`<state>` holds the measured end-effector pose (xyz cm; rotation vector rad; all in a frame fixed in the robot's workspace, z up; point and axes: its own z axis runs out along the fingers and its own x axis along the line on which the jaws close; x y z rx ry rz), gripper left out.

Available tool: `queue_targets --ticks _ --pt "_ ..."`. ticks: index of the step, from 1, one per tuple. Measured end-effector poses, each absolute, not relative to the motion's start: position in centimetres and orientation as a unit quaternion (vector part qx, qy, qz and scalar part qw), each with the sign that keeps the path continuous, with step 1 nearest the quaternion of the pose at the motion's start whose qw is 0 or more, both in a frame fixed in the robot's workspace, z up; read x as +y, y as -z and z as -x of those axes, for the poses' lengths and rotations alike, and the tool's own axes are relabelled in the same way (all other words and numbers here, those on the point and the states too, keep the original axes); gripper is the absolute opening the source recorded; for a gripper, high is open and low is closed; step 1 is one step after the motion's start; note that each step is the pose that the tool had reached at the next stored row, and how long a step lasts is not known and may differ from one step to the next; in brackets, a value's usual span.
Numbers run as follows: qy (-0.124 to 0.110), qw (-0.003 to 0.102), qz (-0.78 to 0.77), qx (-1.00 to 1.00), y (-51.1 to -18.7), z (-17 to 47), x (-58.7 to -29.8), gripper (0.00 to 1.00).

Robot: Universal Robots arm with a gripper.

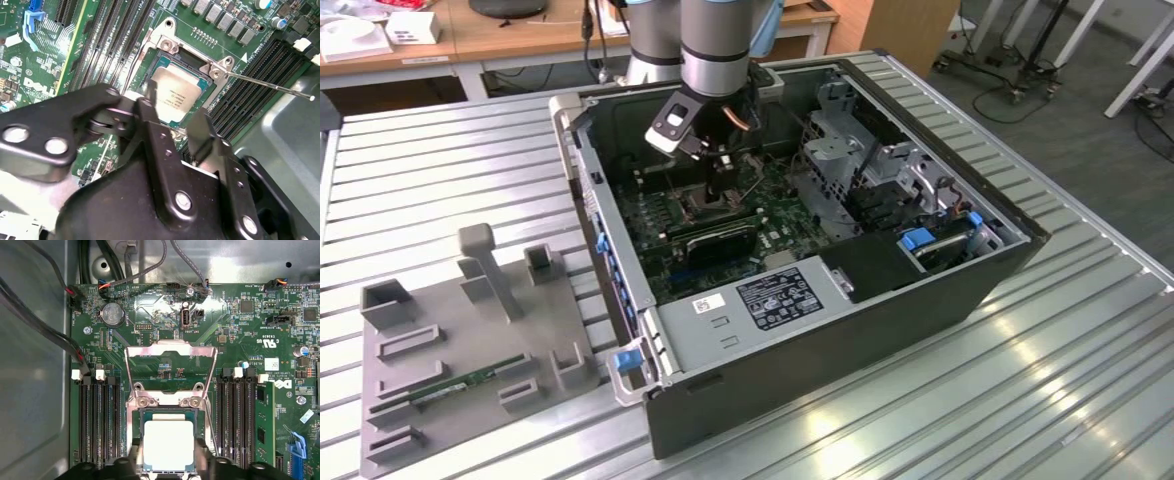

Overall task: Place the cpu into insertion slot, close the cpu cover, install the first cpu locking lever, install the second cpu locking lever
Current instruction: 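Place the cpu into insertion slot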

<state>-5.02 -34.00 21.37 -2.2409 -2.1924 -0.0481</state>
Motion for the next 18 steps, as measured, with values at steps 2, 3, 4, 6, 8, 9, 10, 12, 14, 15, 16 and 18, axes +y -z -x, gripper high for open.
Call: queue_targets --ticks 2,3,4,6,8,9,10,12,14,15,16,18 --pt "0.015 0.003 0.715 -0.699 -21.37 5.02 -34.0 0.46" --pt "0.015 0.003 0.715 -0.699 -21.37 5.02 -34.0 0.4" --pt "0.015 0.003 0.715 -0.699 -21.37 5.02 -34.0 0.4" --pt "0.015 0.003 0.715 -0.699 -21.38 5.02 -34.0 0.29" --pt "0.015 0.003 0.715 -0.699 -21.38 5.02 -34.0 0.23" --pt "0.015 0.003 0.715 -0.699 -21.38 5.02 -34.0 0.17" --pt "0.015 0.003 0.715 -0.699 -21.39 5.02 -34.0 0.11" --pt "0.015 0.003 0.715 -0.699 -21.39 5.02 -34.0 0.11" --pt "0.015 0.003 0.715 -0.699 -21.39 5.02 -34.0 0.11" --pt "0.015 0.003 0.715 -0.699 -21.4 5.02 -34.0 0.11" --pt "0.015 0.003 0.715 -0.699 -21.4 5.02 -34.0 0.11" --pt "0.015 0.003 0.715 -0.699 -21.4 5.02 -34.0 0.11"
